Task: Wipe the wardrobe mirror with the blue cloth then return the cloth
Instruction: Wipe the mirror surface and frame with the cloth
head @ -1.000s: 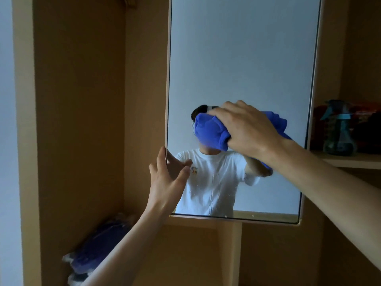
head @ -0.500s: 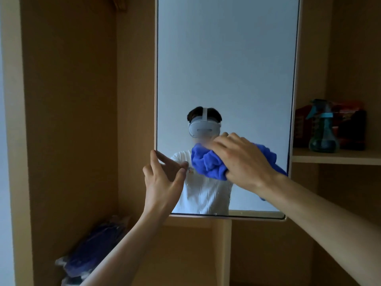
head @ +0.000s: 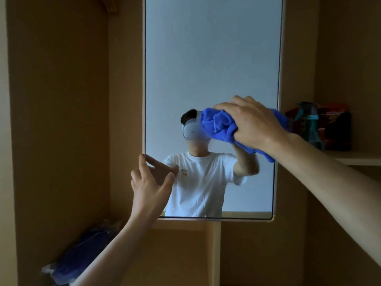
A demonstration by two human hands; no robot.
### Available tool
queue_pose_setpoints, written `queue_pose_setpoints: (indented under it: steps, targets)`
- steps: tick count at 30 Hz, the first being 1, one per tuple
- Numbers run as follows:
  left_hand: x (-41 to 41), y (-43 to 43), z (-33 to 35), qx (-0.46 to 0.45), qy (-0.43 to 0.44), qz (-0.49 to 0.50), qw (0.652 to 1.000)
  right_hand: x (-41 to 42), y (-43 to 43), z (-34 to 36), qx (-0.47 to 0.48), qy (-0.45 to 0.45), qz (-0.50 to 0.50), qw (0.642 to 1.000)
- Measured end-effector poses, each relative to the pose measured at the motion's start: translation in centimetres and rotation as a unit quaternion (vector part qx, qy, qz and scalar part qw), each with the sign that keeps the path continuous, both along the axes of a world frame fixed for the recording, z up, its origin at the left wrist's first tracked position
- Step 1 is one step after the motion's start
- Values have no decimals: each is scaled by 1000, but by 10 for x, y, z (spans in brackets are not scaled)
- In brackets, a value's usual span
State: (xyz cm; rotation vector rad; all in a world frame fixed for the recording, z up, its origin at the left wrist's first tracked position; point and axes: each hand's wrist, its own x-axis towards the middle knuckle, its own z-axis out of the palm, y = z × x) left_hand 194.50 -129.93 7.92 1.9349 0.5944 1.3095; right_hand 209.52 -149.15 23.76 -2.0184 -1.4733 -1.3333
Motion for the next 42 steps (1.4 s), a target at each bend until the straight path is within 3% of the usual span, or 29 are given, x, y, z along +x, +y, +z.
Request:
queue_pose_setpoints:
  steps: [6,14,30,42]
  targets:
    - [2,-3,-1,-1,-3,13,1000,18,-11,-57,-62,-17,15,998]
    - [1,-8,-2,5,4,19,1000,18,-17,-98,-73,-48,22,996]
    - [1,-11,-3,18,-9,42,999,41,-49,2,32,-3,-28,999]
    - [11,-11,-12,26,-28,78,996,49,-60,-102,-27,0,7,1000]
